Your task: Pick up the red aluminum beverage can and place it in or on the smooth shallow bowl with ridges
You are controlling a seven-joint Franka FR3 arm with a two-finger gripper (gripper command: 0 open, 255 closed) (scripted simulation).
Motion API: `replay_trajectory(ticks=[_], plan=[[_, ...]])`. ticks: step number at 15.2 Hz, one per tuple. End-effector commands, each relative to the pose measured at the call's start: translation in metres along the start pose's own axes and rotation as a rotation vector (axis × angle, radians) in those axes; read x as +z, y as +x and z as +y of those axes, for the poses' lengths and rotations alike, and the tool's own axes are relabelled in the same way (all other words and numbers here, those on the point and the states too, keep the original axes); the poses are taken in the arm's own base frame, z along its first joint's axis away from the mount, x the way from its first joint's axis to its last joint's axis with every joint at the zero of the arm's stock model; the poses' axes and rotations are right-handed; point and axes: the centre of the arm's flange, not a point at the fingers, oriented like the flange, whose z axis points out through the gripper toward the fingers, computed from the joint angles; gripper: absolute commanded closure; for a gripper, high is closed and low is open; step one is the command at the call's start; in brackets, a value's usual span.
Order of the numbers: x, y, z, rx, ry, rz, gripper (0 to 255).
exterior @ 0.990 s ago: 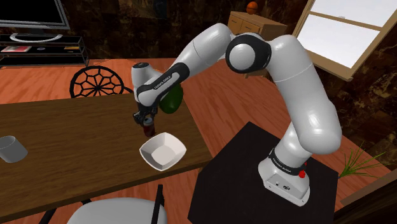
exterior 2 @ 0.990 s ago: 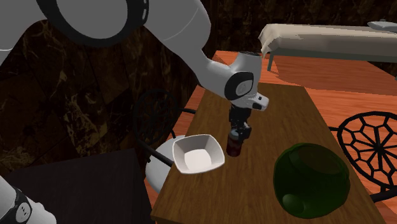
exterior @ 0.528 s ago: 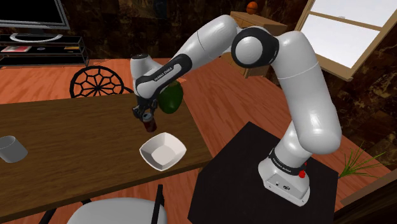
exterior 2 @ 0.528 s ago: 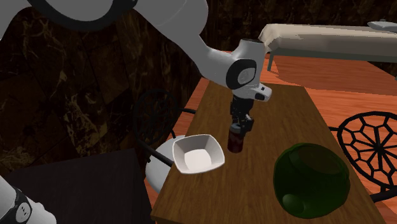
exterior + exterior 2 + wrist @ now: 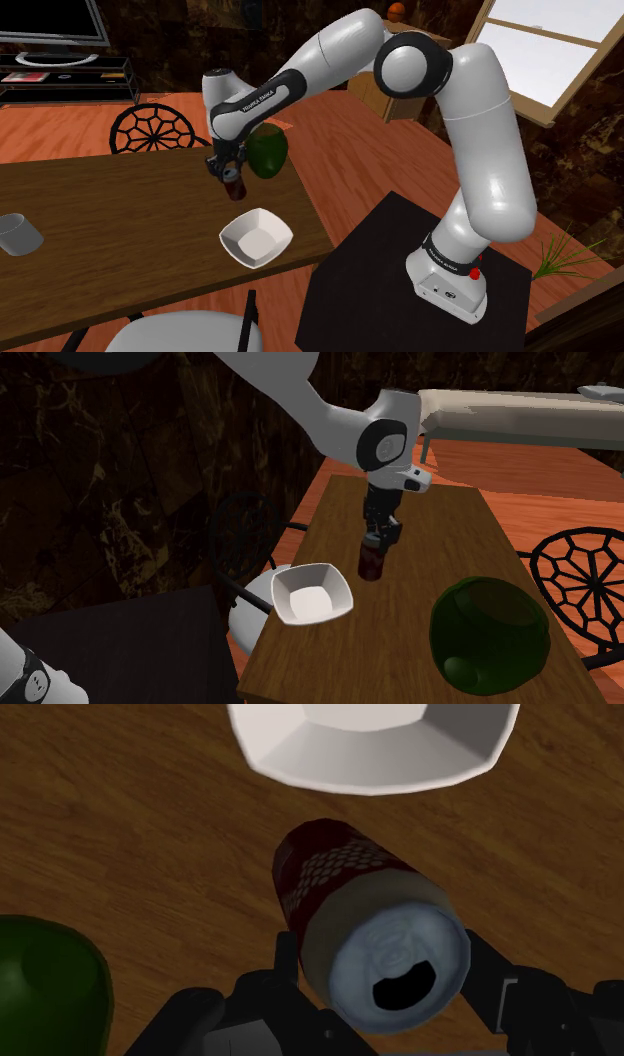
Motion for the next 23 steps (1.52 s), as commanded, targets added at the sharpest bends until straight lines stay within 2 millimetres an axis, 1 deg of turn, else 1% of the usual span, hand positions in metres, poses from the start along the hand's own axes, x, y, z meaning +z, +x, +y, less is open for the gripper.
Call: replay_trajectory(ticks=[1,2,13,14,23], plan=[[-0.011,0.0,0.001,0.0,0.0,0.0,255],[-0.012,0.0,0.001,0.0,0.0,0.0,255],[-0.042,-0.141,-0.019,0.0,0.0,0.0,255],[-0.046,-0.161,-0.022,0.0,0.0,0.0,255],[0.002,-0.161,-0.022,0.0,0.0,0.0,255]])
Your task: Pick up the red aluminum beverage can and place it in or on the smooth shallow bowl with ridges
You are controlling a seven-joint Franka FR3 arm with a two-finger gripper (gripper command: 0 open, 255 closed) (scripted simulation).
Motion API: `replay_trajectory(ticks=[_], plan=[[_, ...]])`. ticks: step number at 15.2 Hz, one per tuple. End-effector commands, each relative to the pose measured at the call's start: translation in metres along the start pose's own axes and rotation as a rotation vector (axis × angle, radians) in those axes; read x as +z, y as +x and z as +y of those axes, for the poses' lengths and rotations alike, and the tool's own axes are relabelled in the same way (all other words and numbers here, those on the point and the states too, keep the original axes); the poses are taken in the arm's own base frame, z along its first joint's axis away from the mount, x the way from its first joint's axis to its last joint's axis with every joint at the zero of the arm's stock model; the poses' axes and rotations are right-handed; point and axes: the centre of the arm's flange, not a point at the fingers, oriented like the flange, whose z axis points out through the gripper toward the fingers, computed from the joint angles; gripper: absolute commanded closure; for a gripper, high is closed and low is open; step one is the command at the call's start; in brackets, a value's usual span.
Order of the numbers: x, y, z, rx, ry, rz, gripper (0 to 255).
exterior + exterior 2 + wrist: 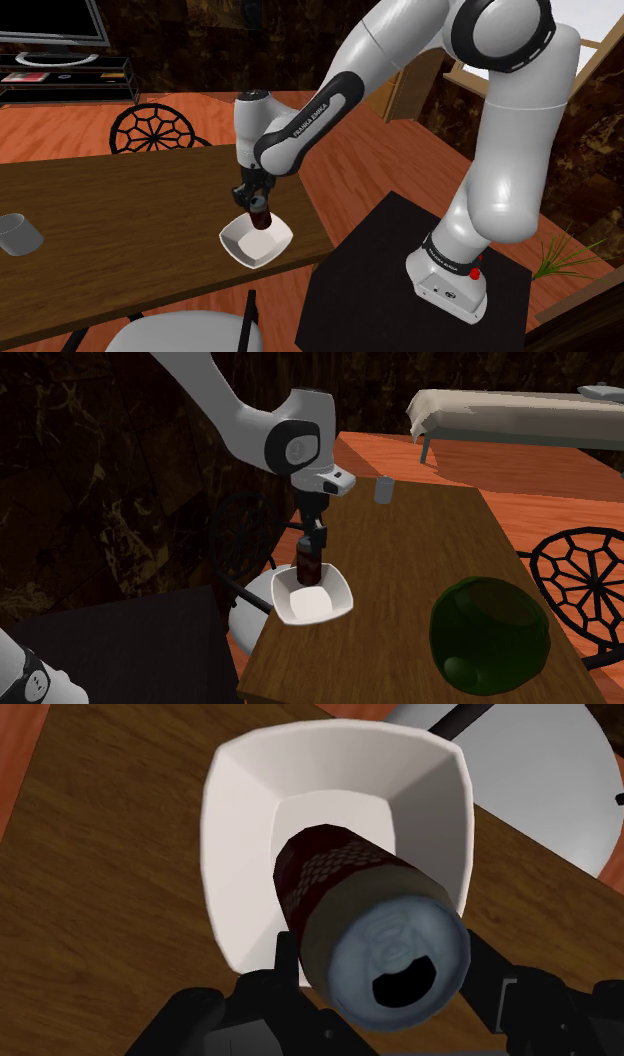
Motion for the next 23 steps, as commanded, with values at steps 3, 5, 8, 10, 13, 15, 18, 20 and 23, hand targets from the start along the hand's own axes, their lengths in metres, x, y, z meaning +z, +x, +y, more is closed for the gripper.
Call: replay_trajectory(ticks=[3,5,8,10,13,15,18,20,23], plan=[[0.022,0.001,0.0,0.0,0.0,0.001,255],[0.032,0.001,0.0,0.0,0.0,0.001,255],[0.048,0.001,0.0,0.0,0.0,0.001,255],[0.059,0.001,0.0,0.0,0.0,0.001,255],[0.062,0.001,0.0,0.0,0.0,0.001,255],[0.062,0.001,0.0,0.0,0.0,0.001,255],[0.062,0.001,0.0,0.0,0.0,0.001,255],[0.062,0.001,-0.001,0.0,0.0,0.001,0],[0.062,0.001,0.0,0.0,0.0,0.001,0]])
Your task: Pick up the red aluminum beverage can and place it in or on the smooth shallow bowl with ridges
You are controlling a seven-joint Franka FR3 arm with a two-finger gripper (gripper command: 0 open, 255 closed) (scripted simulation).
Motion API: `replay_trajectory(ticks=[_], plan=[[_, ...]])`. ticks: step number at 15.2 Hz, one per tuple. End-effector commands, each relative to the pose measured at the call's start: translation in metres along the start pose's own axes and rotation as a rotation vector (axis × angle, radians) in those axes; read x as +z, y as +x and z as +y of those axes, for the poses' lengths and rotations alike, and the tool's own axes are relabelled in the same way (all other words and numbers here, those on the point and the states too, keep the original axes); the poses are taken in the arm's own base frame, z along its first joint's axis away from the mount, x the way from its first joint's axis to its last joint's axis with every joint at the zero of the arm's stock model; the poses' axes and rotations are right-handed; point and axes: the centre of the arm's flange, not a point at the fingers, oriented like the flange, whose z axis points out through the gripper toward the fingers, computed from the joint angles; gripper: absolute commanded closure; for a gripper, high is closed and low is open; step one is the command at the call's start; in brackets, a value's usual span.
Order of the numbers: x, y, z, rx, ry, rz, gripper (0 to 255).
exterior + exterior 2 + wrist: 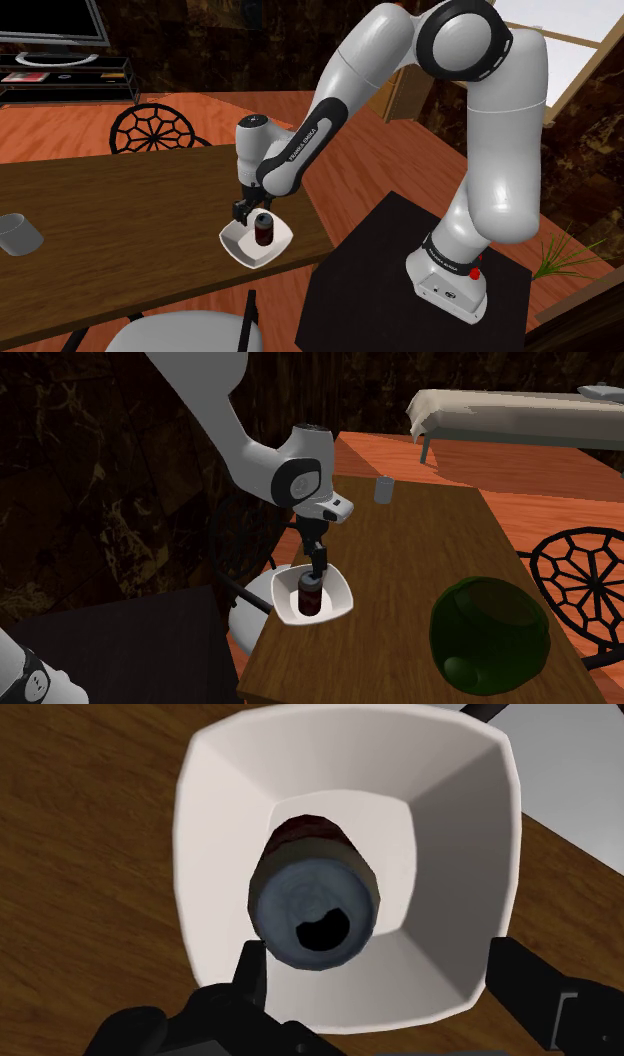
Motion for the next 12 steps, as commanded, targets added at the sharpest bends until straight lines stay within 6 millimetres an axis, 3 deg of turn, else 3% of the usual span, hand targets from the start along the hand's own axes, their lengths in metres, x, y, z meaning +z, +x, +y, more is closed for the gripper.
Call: replay_trajectory(ticks=[1,5,12], plan=[[0.0,0.0,0.0,0.0,0.0,0.0,0],[-0.05,0.0,0.0,0.0,0.0,0.0,0],[-0.05,0.0,0.0,0.0,0.0,0.0,0]])
